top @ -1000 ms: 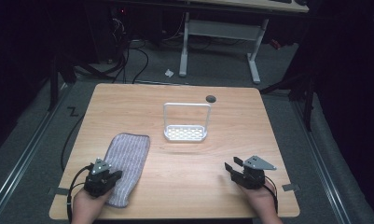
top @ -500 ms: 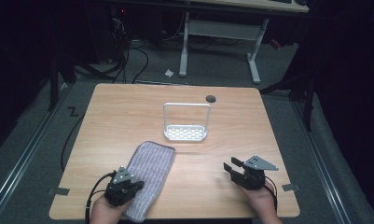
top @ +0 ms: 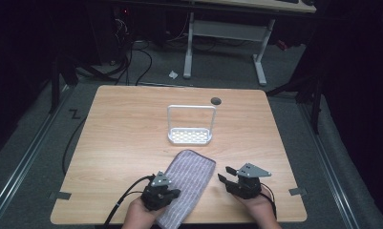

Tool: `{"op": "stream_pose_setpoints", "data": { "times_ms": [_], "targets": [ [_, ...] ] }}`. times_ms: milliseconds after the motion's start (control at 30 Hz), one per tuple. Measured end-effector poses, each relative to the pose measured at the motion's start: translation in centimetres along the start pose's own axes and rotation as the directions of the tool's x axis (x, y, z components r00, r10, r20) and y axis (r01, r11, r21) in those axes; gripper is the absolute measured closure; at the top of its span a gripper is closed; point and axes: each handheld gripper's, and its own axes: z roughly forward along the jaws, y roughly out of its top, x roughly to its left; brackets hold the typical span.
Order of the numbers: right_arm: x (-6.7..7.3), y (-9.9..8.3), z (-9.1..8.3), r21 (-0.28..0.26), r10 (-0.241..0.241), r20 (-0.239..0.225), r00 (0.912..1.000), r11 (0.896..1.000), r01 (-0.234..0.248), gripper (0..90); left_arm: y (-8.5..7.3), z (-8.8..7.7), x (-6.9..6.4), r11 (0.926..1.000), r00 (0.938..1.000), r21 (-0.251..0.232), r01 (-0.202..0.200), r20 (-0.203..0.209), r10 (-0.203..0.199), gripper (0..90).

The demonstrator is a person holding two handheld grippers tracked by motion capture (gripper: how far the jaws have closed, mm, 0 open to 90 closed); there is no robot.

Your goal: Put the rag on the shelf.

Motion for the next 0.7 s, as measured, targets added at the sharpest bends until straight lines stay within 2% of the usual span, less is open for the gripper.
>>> {"op": "stream_pose_setpoints", "data": {
  "times_ms": [100, 167, 233, 267, 333, 400, 467, 500, 567, 700],
  "targets": [
    [1.0, 0.0, 0.3, 0.006, -0.013, -0.023, 0.9996, 1.000, 0.013, 59.4, 0.7, 0.5, 0.0, 0.9995, 0.9995, -0.021, 0.025, 0.020, -0.025, 89.9],
    [2.2, -0.1, 0.6, 0.019, -0.055, -0.037, 0.9978, 0.998, 0.056, 64.1, 1.0, 0.0, 0.1, 0.9983, 0.9989, -0.049, 0.032, 0.037, -0.030, 84.9],
    [3.1, -0.2, 0.9, 0.026, -0.089, -0.052, 0.9947, 0.996, 0.091, 72.5, 1.3, -1.2, 0.7, 0.9922, 0.9959, -0.114, 0.050, 0.080, -0.041, 78.4],
    [3.5, -0.2, 1.0, 0.027, -0.096, -0.070, 0.9928, 0.995, 0.098, 76.8, 1.4, -1.9, 1.1, 0.9882, 0.9961, -0.141, 0.059, 0.073, -0.049, 77.9],
    [4.2, -0.2, 1.2, 0.036, -0.115, -0.094, 0.9889, 0.992, 0.118, 80.7, 1.3, -3.1, 2.2, 0.9826, 0.9988, -0.179, 0.049, 0.002, -0.049, 78.3],
    [4.8, -0.2, 1.6, 0.056, -0.131, -0.114, 0.9848, 0.989, 0.138, 85.0, 0.8, -3.4, 3.5, 0.9836, 0.9963, -0.174, 0.049, -0.062, -0.061, 82.4],
    [5.2, -0.3, 2.0, 0.085, -0.141, -0.121, 0.9827, 0.985, 0.151, 87.2, 0.1, -2.9, 4.4, 0.9883, 0.9937, -0.137, 0.066, -0.081, -0.078, 85.4],
    [5.3, -0.4, 2.3, 0.106, -0.142, -0.120, 0.9825, 0.982, 0.155, 87.9, -0.1, -2.6, 4.5, 0.9915, 0.9938, -0.112, 0.066, -0.082, -0.075, 86.3],
    [5.4, -0.5, 2.8, 0.126, -0.137, -0.127, 0.9825, 0.980, 0.153, 88.7, -0.3, -2.0, 4.4, 0.9935, 0.9960, -0.086, 0.075, -0.044, -0.078, 86.5],
    [5.0, -0.3, 2.9, 0.137, -0.112, -0.119, 0.9865, 0.982, 0.128, 89.0, -0.5, -1.5, 3.6, 0.9976, 0.9985, -0.054, 0.042, -0.033, -0.044, 87.5]
  ]
}}
